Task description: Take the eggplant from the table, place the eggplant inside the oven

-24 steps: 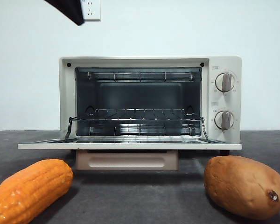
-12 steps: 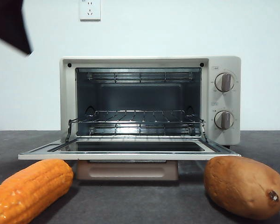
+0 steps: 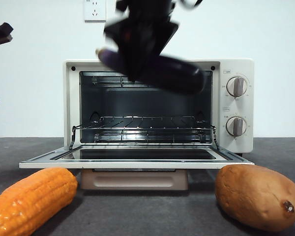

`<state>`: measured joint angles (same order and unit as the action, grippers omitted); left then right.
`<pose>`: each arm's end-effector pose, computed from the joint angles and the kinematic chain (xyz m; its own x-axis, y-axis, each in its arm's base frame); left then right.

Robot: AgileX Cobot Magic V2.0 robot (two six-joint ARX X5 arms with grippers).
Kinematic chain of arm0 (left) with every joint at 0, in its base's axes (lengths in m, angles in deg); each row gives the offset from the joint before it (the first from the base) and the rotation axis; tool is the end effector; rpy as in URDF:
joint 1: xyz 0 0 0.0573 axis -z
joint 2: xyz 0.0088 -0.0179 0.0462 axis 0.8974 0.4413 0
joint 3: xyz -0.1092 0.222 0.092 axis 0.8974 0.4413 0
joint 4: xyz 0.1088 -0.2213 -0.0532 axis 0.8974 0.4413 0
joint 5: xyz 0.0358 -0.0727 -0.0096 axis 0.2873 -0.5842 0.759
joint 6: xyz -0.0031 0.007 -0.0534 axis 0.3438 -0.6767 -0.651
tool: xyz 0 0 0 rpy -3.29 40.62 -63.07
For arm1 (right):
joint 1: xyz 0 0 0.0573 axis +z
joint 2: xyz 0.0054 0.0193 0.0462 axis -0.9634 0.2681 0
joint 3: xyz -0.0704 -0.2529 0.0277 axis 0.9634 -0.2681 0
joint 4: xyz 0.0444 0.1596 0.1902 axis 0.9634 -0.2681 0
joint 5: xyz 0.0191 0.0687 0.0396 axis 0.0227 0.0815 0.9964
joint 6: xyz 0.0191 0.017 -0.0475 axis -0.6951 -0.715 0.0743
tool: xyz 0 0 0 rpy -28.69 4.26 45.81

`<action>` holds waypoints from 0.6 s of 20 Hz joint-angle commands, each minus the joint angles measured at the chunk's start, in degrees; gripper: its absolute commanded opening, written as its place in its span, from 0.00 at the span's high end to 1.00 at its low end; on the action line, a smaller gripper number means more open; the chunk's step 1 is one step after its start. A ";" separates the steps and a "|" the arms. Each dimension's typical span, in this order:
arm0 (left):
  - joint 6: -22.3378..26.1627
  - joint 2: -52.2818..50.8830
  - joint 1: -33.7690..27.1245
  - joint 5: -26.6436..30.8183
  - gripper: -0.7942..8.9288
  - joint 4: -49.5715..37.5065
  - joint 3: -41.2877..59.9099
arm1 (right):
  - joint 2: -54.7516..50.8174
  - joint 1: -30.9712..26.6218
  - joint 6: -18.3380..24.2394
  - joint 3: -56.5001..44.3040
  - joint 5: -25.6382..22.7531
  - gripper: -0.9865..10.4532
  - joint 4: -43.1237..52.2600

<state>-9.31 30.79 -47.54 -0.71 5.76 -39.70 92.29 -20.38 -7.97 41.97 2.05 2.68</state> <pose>0.1758 -0.0514 0.2359 0.7611 -0.2248 -0.6084 0.1426 0.9731 -0.1812 0.2260 0.2899 0.2844 0.6811 0.1794 -0.7099 -0.6832 0.5044 -0.5281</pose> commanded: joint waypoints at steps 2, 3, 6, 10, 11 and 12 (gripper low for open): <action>-0.50 0.31 -0.46 -0.33 0.91 -0.85 -0.13 | 6.40 -0.63 10.82 1.07 -3.61 0.75 6.40; -0.50 0.31 -0.46 -0.35 0.91 -0.92 -0.13 | 8.09 -0.96 13.77 1.07 -4.37 0.75 7.91; -0.48 0.31 -0.46 -0.35 0.91 -1.07 -0.13 | 11.52 -2.12 17.42 1.07 -11.58 0.75 12.57; -0.50 0.31 -0.46 -1.57 0.91 -2.34 -0.13 | 14.10 -4.11 18.16 1.07 -13.49 0.75 14.99; -0.50 0.33 -0.46 -1.57 0.91 -2.34 -0.13 | 14.43 -4.35 18.12 1.07 -13.49 0.75 14.99; -0.50 0.37 -0.46 -1.60 0.91 -2.27 -0.13 | 14.47 -4.83 17.77 1.07 -13.44 0.74 15.02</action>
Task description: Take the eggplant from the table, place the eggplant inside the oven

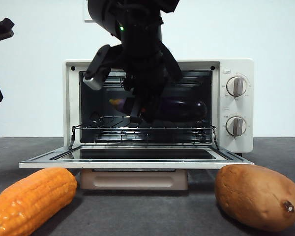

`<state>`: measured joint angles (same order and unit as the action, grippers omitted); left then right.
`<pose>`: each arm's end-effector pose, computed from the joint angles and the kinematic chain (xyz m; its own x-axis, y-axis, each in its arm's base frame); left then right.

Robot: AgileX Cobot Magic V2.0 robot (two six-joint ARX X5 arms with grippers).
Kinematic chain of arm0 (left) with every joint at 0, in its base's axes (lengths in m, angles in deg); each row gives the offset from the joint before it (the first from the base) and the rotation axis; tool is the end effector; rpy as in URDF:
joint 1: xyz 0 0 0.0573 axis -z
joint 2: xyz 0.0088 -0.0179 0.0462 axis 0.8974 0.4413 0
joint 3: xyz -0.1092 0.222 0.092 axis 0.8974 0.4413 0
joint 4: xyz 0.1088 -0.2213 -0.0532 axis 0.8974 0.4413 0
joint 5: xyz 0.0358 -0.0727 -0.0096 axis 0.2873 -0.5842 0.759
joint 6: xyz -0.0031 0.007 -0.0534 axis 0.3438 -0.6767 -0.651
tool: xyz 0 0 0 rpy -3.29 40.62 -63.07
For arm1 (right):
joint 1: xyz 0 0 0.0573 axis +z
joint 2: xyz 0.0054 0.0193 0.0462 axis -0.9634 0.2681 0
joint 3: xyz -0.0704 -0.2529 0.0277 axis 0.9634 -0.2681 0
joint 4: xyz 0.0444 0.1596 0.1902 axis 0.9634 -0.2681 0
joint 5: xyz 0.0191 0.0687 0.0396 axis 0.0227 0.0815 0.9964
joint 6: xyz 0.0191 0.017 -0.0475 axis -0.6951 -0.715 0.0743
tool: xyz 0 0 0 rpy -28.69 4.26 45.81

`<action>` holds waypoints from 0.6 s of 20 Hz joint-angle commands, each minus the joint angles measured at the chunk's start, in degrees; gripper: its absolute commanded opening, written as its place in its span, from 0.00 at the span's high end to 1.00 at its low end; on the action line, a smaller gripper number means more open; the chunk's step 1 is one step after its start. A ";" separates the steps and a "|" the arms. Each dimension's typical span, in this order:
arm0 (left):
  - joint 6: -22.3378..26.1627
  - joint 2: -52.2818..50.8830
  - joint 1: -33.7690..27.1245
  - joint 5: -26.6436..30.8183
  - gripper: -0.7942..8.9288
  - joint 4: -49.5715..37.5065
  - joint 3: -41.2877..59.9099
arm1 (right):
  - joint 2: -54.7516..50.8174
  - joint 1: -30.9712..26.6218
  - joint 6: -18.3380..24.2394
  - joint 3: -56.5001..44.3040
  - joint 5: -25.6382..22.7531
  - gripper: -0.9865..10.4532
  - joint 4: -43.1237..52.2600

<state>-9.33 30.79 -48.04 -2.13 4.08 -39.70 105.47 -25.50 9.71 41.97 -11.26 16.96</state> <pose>0.1776 -0.0510 0.2382 0.7729 -0.2467 -0.5846 0.1578 0.9671 -0.1995 0.2878 0.3023 0.2154 0.7976 -0.0590 -0.6003 -0.5583 0.3042 -0.7718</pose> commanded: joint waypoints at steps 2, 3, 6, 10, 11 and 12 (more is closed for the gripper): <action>-0.48 0.37 0.04 -0.17 0.91 -0.61 -0.13 | 1.33 0.24 -0.15 1.07 0.39 0.68 0.79; -0.48 0.37 0.04 -0.20 0.91 -0.59 -0.13 | 1.33 0.24 -1.07 1.07 0.39 0.67 0.76; -0.48 0.39 0.04 -0.46 0.91 -0.37 -0.13 | 1.31 0.50 -2.73 1.07 0.37 0.67 0.28; -0.46 0.48 0.04 -0.52 0.91 -0.37 -0.13 | 1.31 1.90 -3.85 1.11 0.28 0.67 0.28; -0.46 0.48 0.04 -0.52 0.91 -0.37 -0.13 | 1.31 2.16 -4.04 1.14 0.28 0.67 0.31; -0.46 0.48 0.04 -0.52 0.91 -0.37 -0.13 | 1.31 2.45 -4.07 1.14 0.28 0.67 0.28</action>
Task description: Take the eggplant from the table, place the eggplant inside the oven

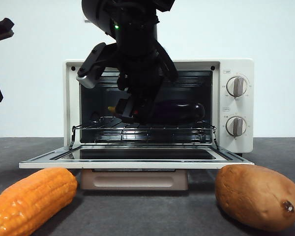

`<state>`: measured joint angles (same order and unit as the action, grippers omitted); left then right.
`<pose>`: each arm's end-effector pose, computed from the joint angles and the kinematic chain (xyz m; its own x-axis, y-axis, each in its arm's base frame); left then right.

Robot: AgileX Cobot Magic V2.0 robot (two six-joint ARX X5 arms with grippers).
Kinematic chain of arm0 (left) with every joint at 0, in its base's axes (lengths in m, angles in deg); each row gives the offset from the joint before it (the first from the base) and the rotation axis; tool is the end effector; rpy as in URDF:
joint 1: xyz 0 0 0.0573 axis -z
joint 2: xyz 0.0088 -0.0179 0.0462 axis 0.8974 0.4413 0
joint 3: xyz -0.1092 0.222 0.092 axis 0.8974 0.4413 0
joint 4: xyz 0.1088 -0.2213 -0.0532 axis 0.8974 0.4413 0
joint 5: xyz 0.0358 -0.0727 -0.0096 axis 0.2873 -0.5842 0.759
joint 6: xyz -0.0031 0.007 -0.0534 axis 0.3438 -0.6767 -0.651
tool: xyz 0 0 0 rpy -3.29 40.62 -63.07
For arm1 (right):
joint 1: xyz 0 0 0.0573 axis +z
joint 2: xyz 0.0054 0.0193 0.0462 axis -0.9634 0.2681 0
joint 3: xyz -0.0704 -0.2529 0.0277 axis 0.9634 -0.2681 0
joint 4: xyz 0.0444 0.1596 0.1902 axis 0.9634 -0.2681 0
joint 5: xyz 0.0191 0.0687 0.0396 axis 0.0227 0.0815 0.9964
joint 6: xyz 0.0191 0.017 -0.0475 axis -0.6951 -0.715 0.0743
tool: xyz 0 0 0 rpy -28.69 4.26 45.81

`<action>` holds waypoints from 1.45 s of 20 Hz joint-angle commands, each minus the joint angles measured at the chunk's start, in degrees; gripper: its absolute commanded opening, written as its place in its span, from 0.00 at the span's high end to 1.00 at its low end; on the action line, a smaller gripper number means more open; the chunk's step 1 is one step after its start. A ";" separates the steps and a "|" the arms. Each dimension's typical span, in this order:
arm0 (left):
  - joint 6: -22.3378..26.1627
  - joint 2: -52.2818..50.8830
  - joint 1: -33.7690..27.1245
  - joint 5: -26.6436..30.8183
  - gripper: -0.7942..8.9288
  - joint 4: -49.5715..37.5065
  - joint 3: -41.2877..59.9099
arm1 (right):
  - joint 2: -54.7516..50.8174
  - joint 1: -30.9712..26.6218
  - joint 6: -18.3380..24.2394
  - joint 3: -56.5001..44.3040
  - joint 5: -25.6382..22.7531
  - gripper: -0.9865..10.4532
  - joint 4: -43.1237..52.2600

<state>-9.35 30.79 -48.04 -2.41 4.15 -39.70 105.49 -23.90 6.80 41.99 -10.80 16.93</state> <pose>0.1775 -0.0511 0.2381 0.7708 -0.2512 -0.5855 0.1611 0.9660 -0.2024 0.2792 0.3105 0.2152 0.7960 -0.0306 -0.6045 -0.5613 0.3366 -0.7561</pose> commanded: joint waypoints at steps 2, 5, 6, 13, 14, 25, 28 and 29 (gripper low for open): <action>-0.42 0.48 0.04 -0.24 0.91 -0.46 -0.13 | 1.18 1.49 -1.25 1.11 -0.46 0.67 0.33; 0.22 1.57 0.02 -0.24 0.91 -0.55 -0.13 | 1.16 2.60 -1.33 1.14 -1.25 0.67 -0.24; 0.24 2.56 0.02 -0.24 0.91 -0.74 -0.13 | 1.01 3.10 -1.57 1.14 -1.22 0.67 -0.94; 1.73 15.58 -0.07 -1.03 0.91 -4.66 -0.13 | -9.79 9.44 -13.66 1.20 2.36 0.75 -11.65; 1.73 17.16 -0.07 -1.70 0.91 -5.66 -0.13 | -11.96 9.97 -15.10 1.20 3.48 0.77 -13.79; 3.52 32.28 -10.54 -24.61 0.91 -11.13 -0.15 | -34.67 10.56 -22.82 1.20 7.04 0.91 -33.44; 3.69 34.71 -11.93 -29.79 0.91 -11.19 -0.15 | -38.86 10.56 -23.80 1.20 7.04 0.91 -34.62; 3.72 35.23 -12.17 -31.30 0.91 -11.19 -0.15 | -40.11 10.56 -24.00 1.20 7.02 0.91 -34.82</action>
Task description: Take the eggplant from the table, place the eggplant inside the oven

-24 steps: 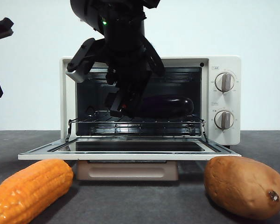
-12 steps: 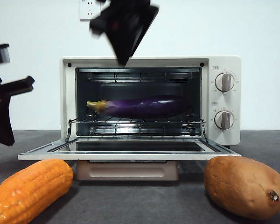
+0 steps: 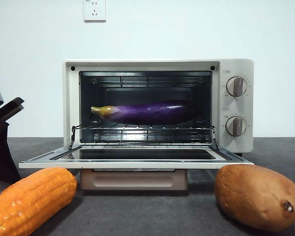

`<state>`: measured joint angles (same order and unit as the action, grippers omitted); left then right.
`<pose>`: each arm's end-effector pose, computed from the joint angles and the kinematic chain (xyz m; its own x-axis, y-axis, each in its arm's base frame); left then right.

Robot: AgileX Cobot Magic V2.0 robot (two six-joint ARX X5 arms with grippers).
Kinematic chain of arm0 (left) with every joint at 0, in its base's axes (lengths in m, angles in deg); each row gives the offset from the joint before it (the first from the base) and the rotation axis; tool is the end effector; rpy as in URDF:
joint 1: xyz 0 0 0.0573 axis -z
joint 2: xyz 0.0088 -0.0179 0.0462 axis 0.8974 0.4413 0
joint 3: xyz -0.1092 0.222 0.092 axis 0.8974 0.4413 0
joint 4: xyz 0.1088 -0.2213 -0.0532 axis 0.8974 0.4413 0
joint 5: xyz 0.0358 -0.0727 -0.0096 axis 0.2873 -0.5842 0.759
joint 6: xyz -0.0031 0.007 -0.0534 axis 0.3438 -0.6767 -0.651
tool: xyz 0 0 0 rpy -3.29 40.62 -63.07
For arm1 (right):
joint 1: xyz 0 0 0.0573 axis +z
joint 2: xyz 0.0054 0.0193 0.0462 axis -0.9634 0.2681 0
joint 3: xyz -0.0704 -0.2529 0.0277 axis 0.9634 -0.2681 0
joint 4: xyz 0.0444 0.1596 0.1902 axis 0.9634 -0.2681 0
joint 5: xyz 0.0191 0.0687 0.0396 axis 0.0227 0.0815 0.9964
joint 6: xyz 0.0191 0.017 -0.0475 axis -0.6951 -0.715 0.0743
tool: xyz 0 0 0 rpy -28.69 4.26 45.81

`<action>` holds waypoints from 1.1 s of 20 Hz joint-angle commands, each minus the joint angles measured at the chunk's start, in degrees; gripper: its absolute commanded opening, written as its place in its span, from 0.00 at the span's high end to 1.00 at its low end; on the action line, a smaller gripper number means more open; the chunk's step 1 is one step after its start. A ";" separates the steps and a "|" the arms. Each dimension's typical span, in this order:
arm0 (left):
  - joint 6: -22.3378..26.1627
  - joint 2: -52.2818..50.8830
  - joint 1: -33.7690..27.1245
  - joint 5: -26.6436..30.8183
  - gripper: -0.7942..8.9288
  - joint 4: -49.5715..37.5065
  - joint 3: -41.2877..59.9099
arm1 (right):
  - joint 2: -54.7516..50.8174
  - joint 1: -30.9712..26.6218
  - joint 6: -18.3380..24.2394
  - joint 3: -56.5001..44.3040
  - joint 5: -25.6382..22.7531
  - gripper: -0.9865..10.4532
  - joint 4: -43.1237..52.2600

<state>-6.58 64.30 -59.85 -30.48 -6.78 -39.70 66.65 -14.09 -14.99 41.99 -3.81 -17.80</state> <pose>0.2446 -0.0314 0.1361 0.4181 -0.5289 -0.7386 0.1623 0.8434 -0.5121 0.1291 0.1956 0.3915 0.7485 0.2330 -0.6209 -0.6155 0.5927 -0.5195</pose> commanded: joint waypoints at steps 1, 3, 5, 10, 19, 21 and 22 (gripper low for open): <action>1.31 2.29 -0.57 -4.87 0.91 -0.26 -0.15 | -2.71 0.74 -2.43 1.20 0.00 0.91 -0.28; 1.86 3.04 -0.63 -7.63 0.91 -0.24 -0.15 | -4.85 0.74 -2.64 1.20 0.00 0.91 -0.39; 2.10 3.78 -0.63 -9.97 0.91 -0.20 -0.17 | -7.21 0.74 -3.30 1.20 0.00 0.91 -0.50; 2.21 5.88 -0.63 -14.69 0.91 -0.11 -0.17 | -11.50 0.74 -3.76 1.20 -0.02 0.91 -0.55; 2.80 6.40 -0.63 -23.52 0.91 -0.17 -0.17 | -15.74 0.74 -5.22 1.20 -0.22 0.91 -2.56; 2.80 6.40 -0.63 -25.18 0.91 -0.22 -0.28 | -16.15 0.74 -5.95 1.20 -0.22 0.91 -3.63; 2.80 6.40 -0.66 -25.49 0.91 -0.20 -0.42 | -16.39 0.74 -6.51 1.20 -0.20 0.91 -4.33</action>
<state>-4.31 69.57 -61.07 -52.88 -6.98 -39.77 49.89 -14.09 -19.66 41.99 -3.96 -22.28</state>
